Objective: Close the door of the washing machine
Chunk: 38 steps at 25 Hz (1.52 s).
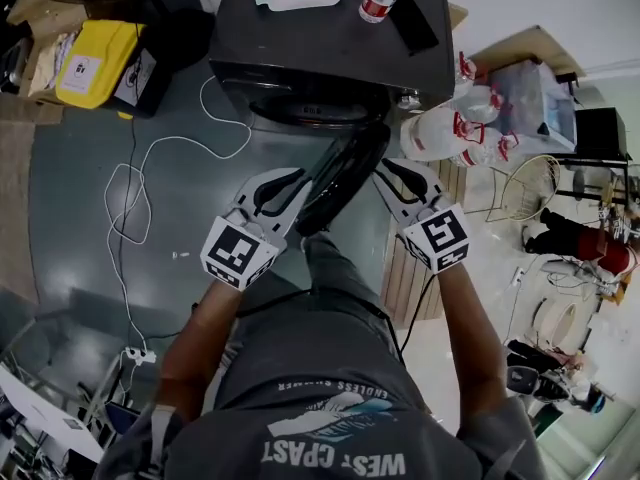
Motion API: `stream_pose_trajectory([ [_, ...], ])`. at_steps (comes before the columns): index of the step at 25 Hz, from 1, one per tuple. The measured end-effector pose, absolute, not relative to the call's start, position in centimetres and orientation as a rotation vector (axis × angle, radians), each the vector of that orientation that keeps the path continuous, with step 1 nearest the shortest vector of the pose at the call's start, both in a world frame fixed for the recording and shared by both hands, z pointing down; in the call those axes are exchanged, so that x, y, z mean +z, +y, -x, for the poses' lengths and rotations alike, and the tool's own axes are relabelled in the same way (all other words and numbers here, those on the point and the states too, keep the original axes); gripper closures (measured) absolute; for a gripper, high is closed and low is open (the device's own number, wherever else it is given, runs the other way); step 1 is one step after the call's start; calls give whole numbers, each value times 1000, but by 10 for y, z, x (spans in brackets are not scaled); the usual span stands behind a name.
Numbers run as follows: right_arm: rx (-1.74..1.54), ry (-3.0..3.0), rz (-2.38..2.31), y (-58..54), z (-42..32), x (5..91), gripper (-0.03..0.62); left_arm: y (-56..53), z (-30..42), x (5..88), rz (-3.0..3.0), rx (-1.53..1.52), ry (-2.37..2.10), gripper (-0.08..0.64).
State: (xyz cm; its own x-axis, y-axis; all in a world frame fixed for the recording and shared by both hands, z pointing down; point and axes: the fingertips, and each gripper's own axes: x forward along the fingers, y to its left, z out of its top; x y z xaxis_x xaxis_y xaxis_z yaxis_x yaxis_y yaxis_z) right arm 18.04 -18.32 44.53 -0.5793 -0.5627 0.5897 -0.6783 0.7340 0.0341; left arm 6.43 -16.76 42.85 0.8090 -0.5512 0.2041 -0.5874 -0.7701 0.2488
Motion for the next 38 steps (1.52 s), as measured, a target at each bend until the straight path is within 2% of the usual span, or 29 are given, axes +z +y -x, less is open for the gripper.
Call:
stream_pose_trajectory([
  [10, 163, -2224, -434, -170, -178, 553, 407, -154, -122, 556, -2561, 434, -778, 401],
  [20, -99, -2001, 69, -138, -200, 647, 347, -119, -164, 665, -2464, 671, -716, 307],
  [31, -297, -1852, 272, -134, -221, 702, 343, -98, -189, 712, -2435, 775, -790, 298],
  [38, -325, -1859, 265, -138, -223, 712, 376, -101, -191, 713, -2493, 803, -842, 319],
])
